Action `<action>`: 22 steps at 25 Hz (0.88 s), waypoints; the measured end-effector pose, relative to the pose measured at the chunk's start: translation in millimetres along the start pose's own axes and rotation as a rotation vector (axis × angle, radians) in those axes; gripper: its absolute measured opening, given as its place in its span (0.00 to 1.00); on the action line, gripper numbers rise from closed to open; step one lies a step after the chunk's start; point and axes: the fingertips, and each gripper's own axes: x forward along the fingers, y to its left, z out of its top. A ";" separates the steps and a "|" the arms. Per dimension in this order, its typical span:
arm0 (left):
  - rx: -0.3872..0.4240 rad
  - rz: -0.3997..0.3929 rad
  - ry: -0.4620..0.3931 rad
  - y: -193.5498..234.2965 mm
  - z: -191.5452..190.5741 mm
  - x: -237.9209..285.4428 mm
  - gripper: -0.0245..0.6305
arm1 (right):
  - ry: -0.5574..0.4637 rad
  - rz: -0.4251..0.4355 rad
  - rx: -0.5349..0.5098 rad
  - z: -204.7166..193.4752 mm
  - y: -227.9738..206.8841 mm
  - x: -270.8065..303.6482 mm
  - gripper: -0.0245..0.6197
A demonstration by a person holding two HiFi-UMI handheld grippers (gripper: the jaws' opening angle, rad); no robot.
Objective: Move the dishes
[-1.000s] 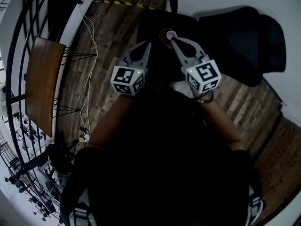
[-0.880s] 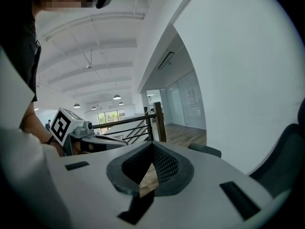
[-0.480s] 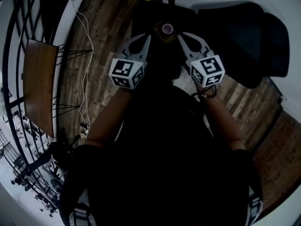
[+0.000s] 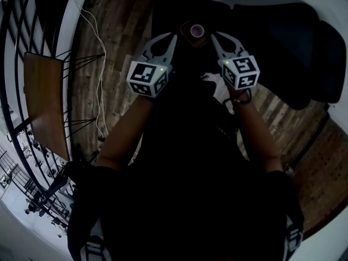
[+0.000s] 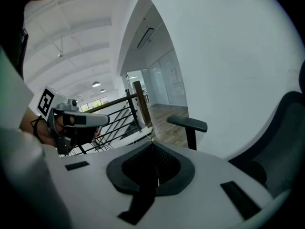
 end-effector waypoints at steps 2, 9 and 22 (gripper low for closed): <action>-0.004 -0.023 0.017 8.8 -10.8 14.1 0.03 | 0.041 -0.007 0.031 -20.1 -15.2 18.1 0.04; -0.002 -0.062 0.102 31.5 -50.6 51.7 0.03 | 0.179 -0.043 0.114 -93.7 -54.9 73.1 0.09; -0.005 -0.055 0.237 63.9 -115.8 100.9 0.03 | 0.437 -0.044 0.141 -213.0 -95.6 166.6 0.14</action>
